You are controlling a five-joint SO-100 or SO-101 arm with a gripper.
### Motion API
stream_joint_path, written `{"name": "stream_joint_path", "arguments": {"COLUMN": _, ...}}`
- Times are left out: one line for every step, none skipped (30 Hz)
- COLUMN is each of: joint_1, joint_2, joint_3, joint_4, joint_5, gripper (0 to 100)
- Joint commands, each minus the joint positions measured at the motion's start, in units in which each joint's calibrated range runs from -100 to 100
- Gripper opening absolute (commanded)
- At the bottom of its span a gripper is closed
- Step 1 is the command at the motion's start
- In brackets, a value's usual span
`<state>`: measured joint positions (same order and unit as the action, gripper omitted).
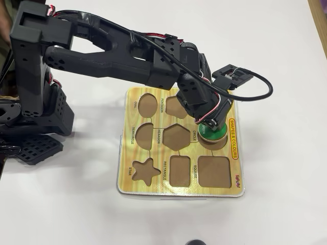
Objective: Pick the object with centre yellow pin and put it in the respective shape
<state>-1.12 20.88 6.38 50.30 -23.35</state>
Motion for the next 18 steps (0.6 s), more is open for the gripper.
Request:
{"name": "stream_joint_path", "arguments": {"joint_1": 1.7, "joint_2": -1.2, "joint_3": -0.4, "joint_4": 0.7, "joint_5": 1.1, "gripper": 1}}
{"name": "stream_joint_path", "arguments": {"joint_1": 2.1, "joint_2": -1.2, "joint_3": -0.3, "joint_4": 0.7, "joint_5": 1.3, "gripper": 1}}
{"name": "stream_joint_path", "arguments": {"joint_1": 2.3, "joint_2": -1.2, "joint_3": -0.1, "joint_4": 0.8, "joint_5": 1.4, "gripper": 1}}
{"name": "stream_joint_path", "arguments": {"joint_1": 2.4, "joint_2": -1.2, "joint_3": 0.1, "joint_4": 0.9, "joint_5": 1.4, "gripper": 1}}
{"name": "stream_joint_path", "arguments": {"joint_1": 3.2, "joint_2": -1.2, "joint_3": 0.0, "joint_4": 1.6, "joint_5": 1.4, "gripper": 1}}
{"name": "stream_joint_path", "arguments": {"joint_1": 3.8, "joint_2": -1.3, "joint_3": -0.4, "joint_4": 2.8, "joint_5": 1.4, "gripper": 1}}
{"name": "stream_joint_path", "arguments": {"joint_1": 4.1, "joint_2": -1.3, "joint_3": -0.8, "joint_4": 3.7, "joint_5": 1.5, "gripper": 1}}
{"name": "stream_joint_path", "arguments": {"joint_1": 4.4, "joint_2": -1.3, "joint_3": -1.0, "joint_4": 4.0, "joint_5": 2.0, "gripper": 1}}
{"name": "stream_joint_path", "arguments": {"joint_1": 4.7, "joint_2": -1.3, "joint_3": -1.0, "joint_4": 3.8, "joint_5": 2.5, "gripper": 1}}
{"name": "stream_joint_path", "arguments": {"joint_1": 4.9, "joint_2": -1.3, "joint_3": -1.1, "joint_4": 3.8, "joint_5": 2.6, "gripper": 1}}
{"name": "stream_joint_path", "arguments": {"joint_1": 4.9, "joint_2": -1.3, "joint_3": -1.1, "joint_4": 3.8, "joint_5": 2.6, "gripper": 1}}
{"name": "stream_joint_path", "arguments": {"joint_1": 4.9, "joint_2": -1.3, "joint_3": -1.1, "joint_4": 3.8, "joint_5": 2.7, "gripper": 1}}
{"name": "stream_joint_path", "arguments": {"joint_1": 4.9, "joint_2": -1.3, "joint_3": -1.1, "joint_4": 3.7, "joint_5": 2.8, "gripper": 1}}
{"name": "stream_joint_path", "arguments": {"joint_1": 4.9, "joint_2": -1.3, "joint_3": -1.1, "joint_4": 3.6, "joint_5": 2.8, "gripper": 1}}
{"name": "stream_joint_path", "arguments": {"joint_1": 5.0, "joint_2": -1.3, "joint_3": -1.1, "joint_4": 3.2, "joint_5": 2.7, "gripper": 1}}
{"name": "stream_joint_path", "arguments": {"joint_1": 5.0, "joint_2": -1.2, "joint_3": -1.1, "joint_4": 2.1, "joint_5": 2.6, "gripper": 1}}
{"name": "stream_joint_path", "arguments": {"joint_1": 5.0, "joint_2": -1.2, "joint_3": -1.1, "joint_4": 1.0, "joint_5": 2.5, "gripper": 1}}
{"name": "stream_joint_path", "arguments": {"joint_1": 5.0, "joint_2": -1.2, "joint_3": -1.1, "joint_4": 0.4, "joint_5": 2.5, "gripper": 1}}
